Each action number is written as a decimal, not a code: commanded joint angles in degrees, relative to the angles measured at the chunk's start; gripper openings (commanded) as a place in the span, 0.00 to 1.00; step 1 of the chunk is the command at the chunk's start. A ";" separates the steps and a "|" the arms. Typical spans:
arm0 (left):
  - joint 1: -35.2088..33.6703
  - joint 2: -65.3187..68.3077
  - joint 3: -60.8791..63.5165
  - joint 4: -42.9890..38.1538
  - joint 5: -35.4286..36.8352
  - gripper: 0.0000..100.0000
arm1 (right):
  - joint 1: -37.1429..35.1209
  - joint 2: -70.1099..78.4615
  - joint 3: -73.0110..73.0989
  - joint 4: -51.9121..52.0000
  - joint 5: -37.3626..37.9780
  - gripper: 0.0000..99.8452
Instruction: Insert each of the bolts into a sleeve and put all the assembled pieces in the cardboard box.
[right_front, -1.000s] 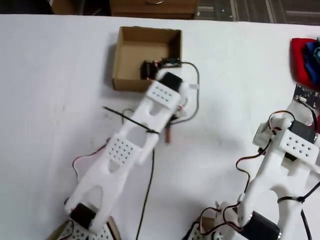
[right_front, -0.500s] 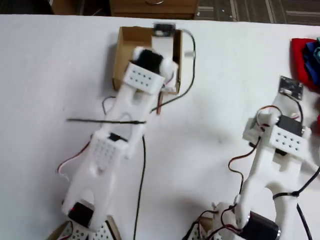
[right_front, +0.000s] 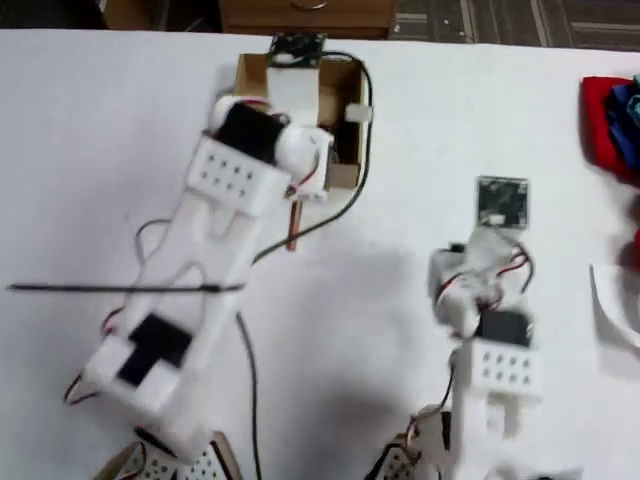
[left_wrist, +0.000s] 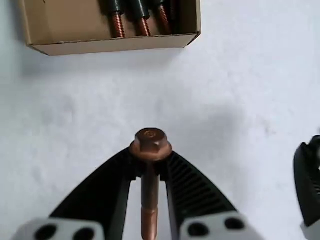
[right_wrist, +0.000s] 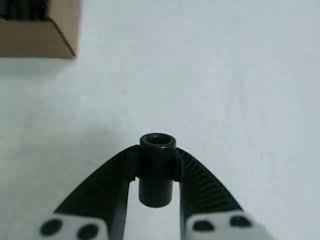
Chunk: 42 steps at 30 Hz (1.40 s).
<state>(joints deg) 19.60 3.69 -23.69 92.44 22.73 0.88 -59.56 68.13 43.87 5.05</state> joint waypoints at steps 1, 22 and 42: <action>1.05 -16.70 15.52 -13.71 -0.35 0.02 | -8.04 -7.87 3.34 -4.97 -3.96 0.02; 1.32 -60.66 73.36 -73.41 1.23 0.03 | -29.32 -11.74 17.58 -40.22 -7.12 0.02; 4.31 -47.38 59.03 -65.85 -0.79 0.03 | -29.41 -12.09 17.58 -41.98 -0.97 0.02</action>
<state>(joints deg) 23.74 -43.87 39.87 26.86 24.48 -28.13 -69.85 86.24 2.90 3.65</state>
